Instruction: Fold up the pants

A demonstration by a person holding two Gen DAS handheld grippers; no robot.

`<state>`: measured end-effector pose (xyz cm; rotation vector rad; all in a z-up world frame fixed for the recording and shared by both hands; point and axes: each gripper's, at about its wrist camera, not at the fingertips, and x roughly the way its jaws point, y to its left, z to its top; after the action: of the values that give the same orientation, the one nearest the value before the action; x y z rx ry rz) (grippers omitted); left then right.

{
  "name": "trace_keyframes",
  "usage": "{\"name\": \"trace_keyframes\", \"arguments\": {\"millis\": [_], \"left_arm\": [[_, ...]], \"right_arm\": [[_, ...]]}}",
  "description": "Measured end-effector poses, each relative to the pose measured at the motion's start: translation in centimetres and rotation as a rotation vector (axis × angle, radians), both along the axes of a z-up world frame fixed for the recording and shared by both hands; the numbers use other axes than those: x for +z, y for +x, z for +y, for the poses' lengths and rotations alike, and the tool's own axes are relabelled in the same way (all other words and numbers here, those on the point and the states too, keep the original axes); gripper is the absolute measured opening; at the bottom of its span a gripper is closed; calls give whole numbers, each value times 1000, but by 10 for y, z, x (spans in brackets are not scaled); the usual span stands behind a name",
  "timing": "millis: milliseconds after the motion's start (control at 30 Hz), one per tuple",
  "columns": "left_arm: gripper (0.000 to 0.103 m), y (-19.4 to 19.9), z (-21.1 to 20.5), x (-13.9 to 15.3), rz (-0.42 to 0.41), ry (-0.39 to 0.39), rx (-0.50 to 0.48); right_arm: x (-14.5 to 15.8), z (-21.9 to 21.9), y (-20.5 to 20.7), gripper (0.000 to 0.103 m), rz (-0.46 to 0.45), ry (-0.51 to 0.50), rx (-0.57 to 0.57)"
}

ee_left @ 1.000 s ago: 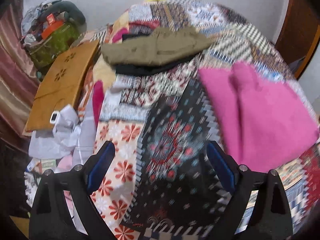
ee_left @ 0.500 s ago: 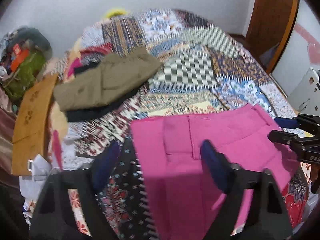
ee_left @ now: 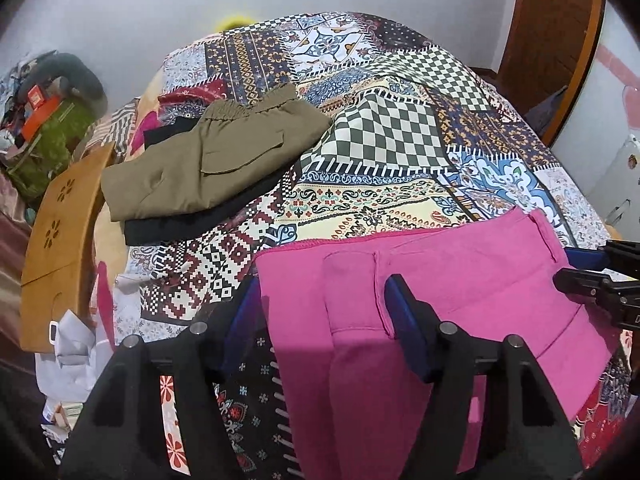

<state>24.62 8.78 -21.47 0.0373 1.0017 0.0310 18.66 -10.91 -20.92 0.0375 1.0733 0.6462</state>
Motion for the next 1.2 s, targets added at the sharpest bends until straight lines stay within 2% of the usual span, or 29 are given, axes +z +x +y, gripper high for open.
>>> {"name": "trace_keyframes", "arguments": {"millis": [200, 233, 267, 300, 333, 433, 600, 767, 800, 833, 867, 900, 967, 1033, 1067, 1100, 1167, 1200], "left_arm": [[69, -18, 11, 25, -23, -22, 5], [74, -20, 12, 27, -26, -21, 5], [84, -24, 15, 30, -31, -26, 10], [89, -27, 19, 32, -36, -40, 22], [94, -30, 23, 32, -35, -64, 32], [96, -35, 30, 24, 14, -147, 37], [96, -34, 31, -6, 97, -204, 33], [96, -29, 38, -17, 121, -308, 5], [94, -27, 38, -18, 122, -316, 1], [88, -25, 38, -19, 124, -329, -5], [77, -23, 38, -19, 127, -353, -13], [72, -22, 38, -19, 128, -389, -24], [57, -19, 37, -15, 122, -405, -36], [52, -16, 36, -15, 118, -401, -32], [47, -16, 35, -15, 116, -414, -26], [45, -16, 36, -15, 115, -423, -24], [36, -17, 35, -13, 108, -424, -15], [35, -18, 35, -12, 105, -417, -11]], "right_arm": [[20, -2, -11, 39, -72, -49, -6], [23, -2, -12, 42, -80, -51, -5], [27, -4, -15, 51, -86, -50, -7], [29, -4, -16, 60, -92, -47, -11], [31, -6, -18, 62, -103, -40, -17], [34, -8, -24, 70, -117, -35, -23], [18, -8, -22, 71, -63, -46, -33], [-6, -16, -11, 71, 62, 34, -57], [-9, -18, -8, 71, 75, 55, -66], [-10, -18, -7, 71, 75, 56, -67], [-10, -16, -7, 71, 70, 53, -62], [-9, -14, -6, 68, 64, 49, -53], [-9, -11, -6, 63, 58, 62, -36], [-9, -7, -4, 57, 59, 70, -26], [-9, -5, -3, 51, 59, 72, -22], [-8, -4, -2, 41, 61, 81, -17], [-9, -3, 0, 34, 68, 91, -15], [-7, -2, 0, 29, 61, 87, -20]]}}
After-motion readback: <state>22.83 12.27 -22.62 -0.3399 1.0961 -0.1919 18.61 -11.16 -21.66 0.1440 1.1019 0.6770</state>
